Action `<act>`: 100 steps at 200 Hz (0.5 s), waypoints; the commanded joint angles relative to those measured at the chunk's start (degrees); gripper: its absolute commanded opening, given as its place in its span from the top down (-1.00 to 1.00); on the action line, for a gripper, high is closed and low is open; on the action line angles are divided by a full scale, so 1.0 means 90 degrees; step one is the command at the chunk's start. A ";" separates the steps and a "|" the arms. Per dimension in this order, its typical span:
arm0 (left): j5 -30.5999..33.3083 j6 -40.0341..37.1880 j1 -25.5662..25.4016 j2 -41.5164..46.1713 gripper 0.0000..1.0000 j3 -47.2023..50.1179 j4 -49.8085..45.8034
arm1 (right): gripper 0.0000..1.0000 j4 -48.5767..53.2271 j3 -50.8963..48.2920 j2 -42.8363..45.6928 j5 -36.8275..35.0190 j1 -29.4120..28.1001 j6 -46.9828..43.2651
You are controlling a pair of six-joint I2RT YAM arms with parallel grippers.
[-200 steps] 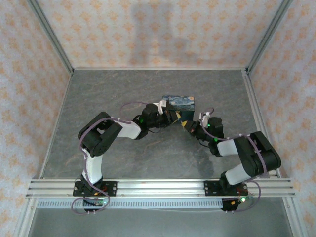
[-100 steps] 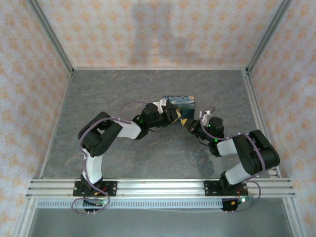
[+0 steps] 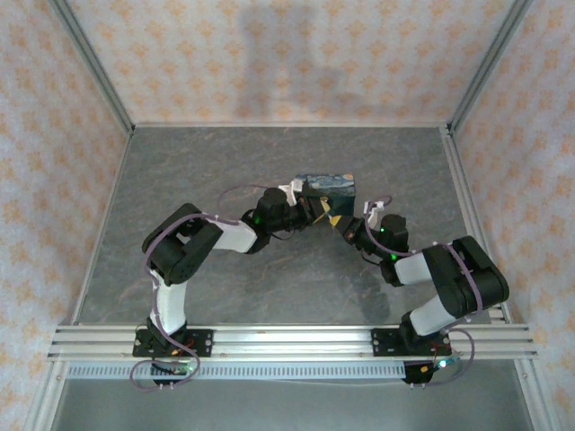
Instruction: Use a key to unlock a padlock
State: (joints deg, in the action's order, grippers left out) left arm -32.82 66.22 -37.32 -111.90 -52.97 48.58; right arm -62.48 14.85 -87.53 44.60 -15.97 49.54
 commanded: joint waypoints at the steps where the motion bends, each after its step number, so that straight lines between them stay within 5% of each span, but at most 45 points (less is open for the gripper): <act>1: -0.0113 0.0083 0.0083 -0.0086 1.00 0.0011 0.0574 | 1.00 -0.0436 -0.0165 0.0128 -0.0007 -0.0028 0.0023; 100: -0.0133 0.0123 0.0089 -0.0093 1.00 0.0062 0.0649 | 1.00 -0.0158 -0.0108 0.0455 -0.0054 -0.0022 -0.0045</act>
State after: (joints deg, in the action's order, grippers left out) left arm -32.84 66.65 -36.99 -111.90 -52.77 49.32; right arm -62.59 13.50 -84.58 44.34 -15.97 49.52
